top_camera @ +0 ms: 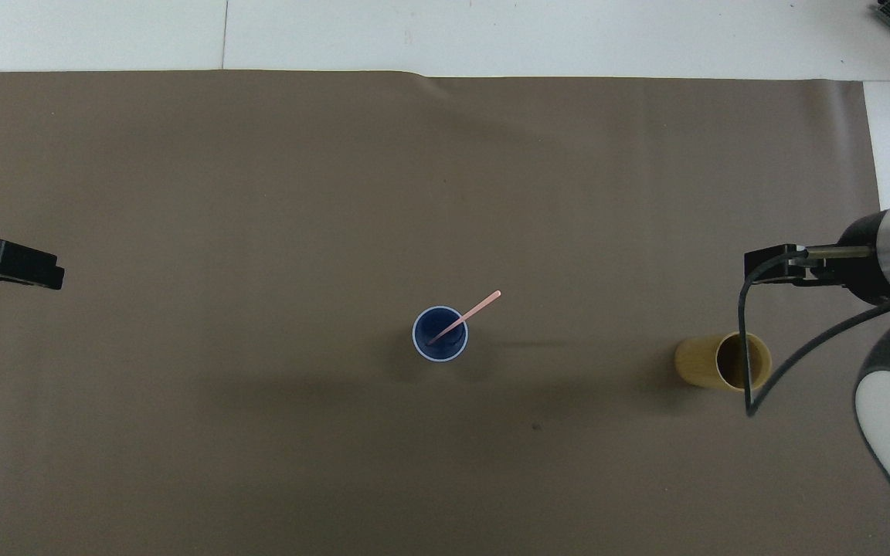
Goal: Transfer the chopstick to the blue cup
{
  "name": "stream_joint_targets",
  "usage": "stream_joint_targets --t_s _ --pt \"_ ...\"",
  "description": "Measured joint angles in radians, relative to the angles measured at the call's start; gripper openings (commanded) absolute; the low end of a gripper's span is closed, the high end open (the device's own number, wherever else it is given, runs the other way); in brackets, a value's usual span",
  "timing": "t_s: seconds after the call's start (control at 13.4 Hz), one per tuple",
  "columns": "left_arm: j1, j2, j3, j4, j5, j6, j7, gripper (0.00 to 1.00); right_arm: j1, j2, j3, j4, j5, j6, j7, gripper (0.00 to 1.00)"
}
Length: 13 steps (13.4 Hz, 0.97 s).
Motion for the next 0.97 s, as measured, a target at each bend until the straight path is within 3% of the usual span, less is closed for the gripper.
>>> stream_joint_targets --t_s 0.97 --pt "0.000 -0.003 -0.003 0.000 -0.003 -0.005 -0.002 1.00 -0.022 0.046 -0.001 0.052 0.043 0.002 -0.041 1.00"
